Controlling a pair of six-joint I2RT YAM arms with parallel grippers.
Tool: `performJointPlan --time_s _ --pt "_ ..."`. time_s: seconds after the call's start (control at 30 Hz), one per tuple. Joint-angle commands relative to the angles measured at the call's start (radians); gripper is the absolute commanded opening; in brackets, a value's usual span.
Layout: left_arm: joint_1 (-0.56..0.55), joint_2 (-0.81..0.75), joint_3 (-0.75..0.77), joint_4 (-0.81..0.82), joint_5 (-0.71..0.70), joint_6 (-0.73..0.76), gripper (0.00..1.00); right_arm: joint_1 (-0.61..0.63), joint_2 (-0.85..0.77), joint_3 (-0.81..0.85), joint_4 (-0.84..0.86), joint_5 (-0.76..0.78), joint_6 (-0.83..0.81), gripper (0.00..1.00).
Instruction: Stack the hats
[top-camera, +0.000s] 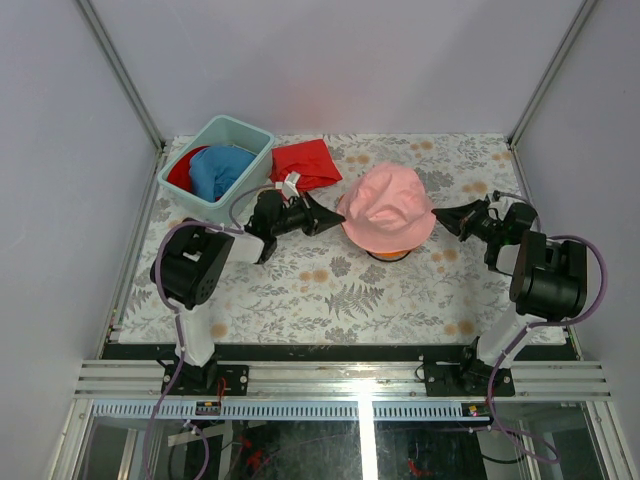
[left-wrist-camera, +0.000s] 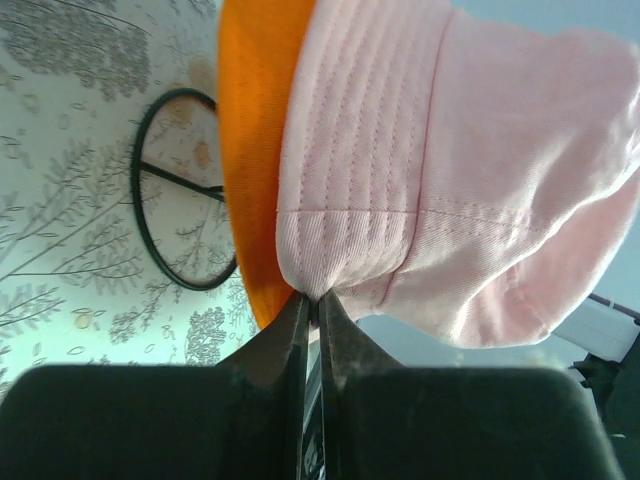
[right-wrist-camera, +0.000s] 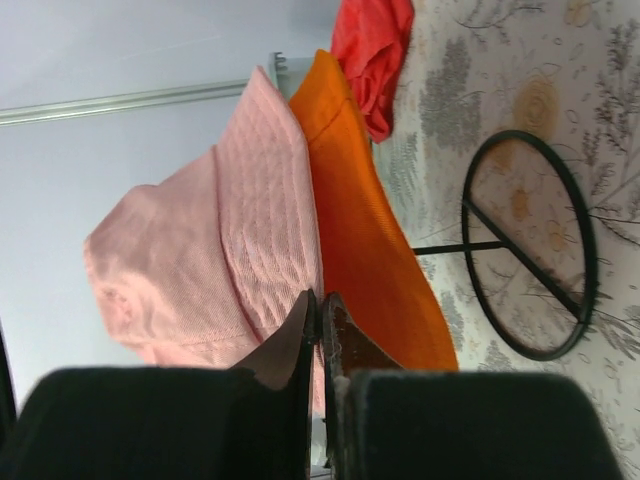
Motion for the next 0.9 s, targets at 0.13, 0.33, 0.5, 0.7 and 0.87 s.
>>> performJointPlan --time_s 0.13,0.33,0.5,0.7,0.87 --pt "0.058 0.012 -0.005 -0.066 0.014 0.074 0.00 -0.004 -0.030 -0.003 -0.299 0.067 -0.253 0.00" --pt "0.060 0.093 0.054 -0.071 0.045 0.066 0.00 -0.004 -0.039 0.035 -0.557 0.111 -0.463 0.00" --pt "0.058 0.114 0.086 -0.064 0.065 0.051 0.00 -0.004 -0.077 0.067 -0.588 0.113 -0.476 0.00" --pt "0.057 0.127 0.105 -0.111 0.069 0.078 0.00 -0.002 -0.082 0.149 -0.784 0.172 -0.587 0.00" --pt "0.057 0.152 0.089 -0.084 0.071 0.068 0.00 -0.001 -0.050 0.152 -0.837 0.220 -0.622 0.00"
